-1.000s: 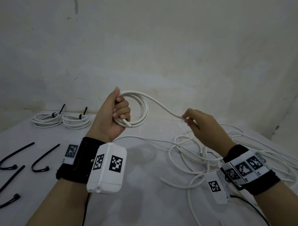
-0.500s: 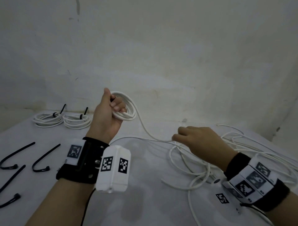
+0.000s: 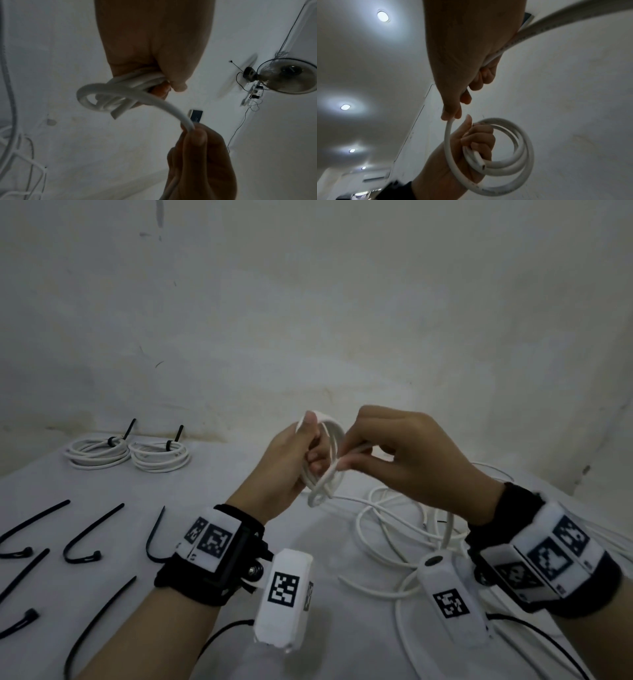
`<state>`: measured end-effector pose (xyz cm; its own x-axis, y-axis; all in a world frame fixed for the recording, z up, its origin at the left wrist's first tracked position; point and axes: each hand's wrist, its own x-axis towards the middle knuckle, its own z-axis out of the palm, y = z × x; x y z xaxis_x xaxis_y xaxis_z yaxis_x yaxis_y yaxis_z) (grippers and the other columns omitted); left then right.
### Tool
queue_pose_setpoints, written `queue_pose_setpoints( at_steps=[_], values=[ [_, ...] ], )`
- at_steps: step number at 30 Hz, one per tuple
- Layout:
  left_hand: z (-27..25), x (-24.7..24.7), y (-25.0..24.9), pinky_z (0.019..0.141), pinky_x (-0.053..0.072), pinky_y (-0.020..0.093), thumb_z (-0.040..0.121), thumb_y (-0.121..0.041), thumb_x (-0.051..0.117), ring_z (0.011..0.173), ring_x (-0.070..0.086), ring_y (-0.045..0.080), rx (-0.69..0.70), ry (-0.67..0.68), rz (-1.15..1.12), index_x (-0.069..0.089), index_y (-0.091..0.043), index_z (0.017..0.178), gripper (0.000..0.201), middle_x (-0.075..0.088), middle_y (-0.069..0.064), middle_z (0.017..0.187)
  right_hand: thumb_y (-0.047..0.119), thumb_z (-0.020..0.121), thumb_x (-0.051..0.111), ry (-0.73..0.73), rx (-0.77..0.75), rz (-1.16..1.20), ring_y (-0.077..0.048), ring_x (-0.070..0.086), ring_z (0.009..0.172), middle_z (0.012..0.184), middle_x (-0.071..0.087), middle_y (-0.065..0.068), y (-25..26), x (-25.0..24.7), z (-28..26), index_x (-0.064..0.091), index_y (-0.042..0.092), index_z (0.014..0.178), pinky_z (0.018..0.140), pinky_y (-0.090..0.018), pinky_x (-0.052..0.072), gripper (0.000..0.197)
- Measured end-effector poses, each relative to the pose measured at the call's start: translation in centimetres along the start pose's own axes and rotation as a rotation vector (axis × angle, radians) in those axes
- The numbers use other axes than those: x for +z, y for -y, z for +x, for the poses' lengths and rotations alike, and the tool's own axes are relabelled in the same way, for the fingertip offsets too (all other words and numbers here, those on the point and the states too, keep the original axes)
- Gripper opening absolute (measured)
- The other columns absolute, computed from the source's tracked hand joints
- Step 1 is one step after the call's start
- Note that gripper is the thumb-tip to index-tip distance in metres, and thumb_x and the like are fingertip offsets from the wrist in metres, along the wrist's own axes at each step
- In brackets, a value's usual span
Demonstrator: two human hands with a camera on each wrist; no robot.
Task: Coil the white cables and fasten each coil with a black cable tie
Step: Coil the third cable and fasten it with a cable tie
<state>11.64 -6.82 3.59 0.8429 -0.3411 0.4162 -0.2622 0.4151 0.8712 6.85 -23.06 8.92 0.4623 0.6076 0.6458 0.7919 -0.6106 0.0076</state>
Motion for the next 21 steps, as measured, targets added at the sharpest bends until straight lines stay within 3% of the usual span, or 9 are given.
queue_pose_setpoints(
  at_steps=[3, 9, 14, 18, 21],
  values=[
    [-0.4, 0.3, 0.3, 0.056, 0.031, 0.028, 0.087, -0.05, 0.036, 0.051, 0.036, 0.011, -0.028, 0.076, 0.087, 0.05, -0.001, 0.093, 0.051, 0.039, -0.004, 0.056, 0.029, 0.085, 0.066, -0.061, 0.081, 0.044, -0.002, 0.046, 0.061, 0.075, 0.052, 0.017, -1.0, 0.4, 0.4, 0.068, 0.016, 0.081, 0.058, -0.014, 0.031, 0.014],
    [-0.5, 0.8, 0.1, 0.049, 0.031, 0.02, 0.09, -0.048, 0.033, 0.042, 0.033, 0.008, -0.063, 0.138, 0.031, 0.042, -0.01, 0.079, 0.04, 0.032, -0.003, 0.056, 0.035, 0.083, 0.061, -0.111, 0.162, 0.152, -0.003, 0.052, 0.066, 0.074, 0.061, 0.009, -1.7, 1.1, 0.7, 0.066, 0.015, 0.08, 0.061, -0.012, 0.036, 0.021],
    [-0.2, 0.3, 0.4, 0.045, 0.035, 0.02, 0.09, -0.048, 0.034, 0.041, 0.036, 0.009, -0.069, 0.096, 0.016, 0.045, -0.008, 0.098, 0.042, 0.038, -0.001, 0.056, 0.025, 0.082, 0.068, -0.038, 0.13, 0.153, -0.005, 0.047, 0.061, 0.072, 0.059, 0.01, -1.3, 0.2, 1.1, 0.067, 0.011, 0.077, 0.058, -0.01, 0.034, 0.015],
    [-0.5, 0.7, 0.2, 0.045, 0.035, 0.018, 0.094, -0.045, 0.028, 0.04, 0.037, 0.009, -0.067, 0.174, 0.021, 0.048, -0.008, 0.081, 0.044, 0.04, -0.003, 0.051, 0.033, 0.082, 0.067, -0.02, 0.117, 0.17, -0.002, 0.049, 0.063, 0.071, 0.058, 0.012, -0.9, -0.4, 1.4, 0.065, 0.014, 0.075, 0.058, -0.009, 0.034, 0.02],
    [-0.8, 1.1, -0.3, 0.039, 0.03, 0.015, 0.089, -0.049, 0.03, 0.034, 0.03, 0.006, -0.109, 0.224, -0.063, 0.061, -0.018, 0.078, 0.045, 0.032, -0.002, 0.048, 0.022, 0.082, 0.071, -0.078, 0.16, 0.21, 0.0, 0.05, 0.061, 0.067, 0.057, 0.014, -1.3, -0.2, 1.2, 0.066, 0.015, 0.075, 0.058, -0.008, 0.035, 0.011]
  ],
)
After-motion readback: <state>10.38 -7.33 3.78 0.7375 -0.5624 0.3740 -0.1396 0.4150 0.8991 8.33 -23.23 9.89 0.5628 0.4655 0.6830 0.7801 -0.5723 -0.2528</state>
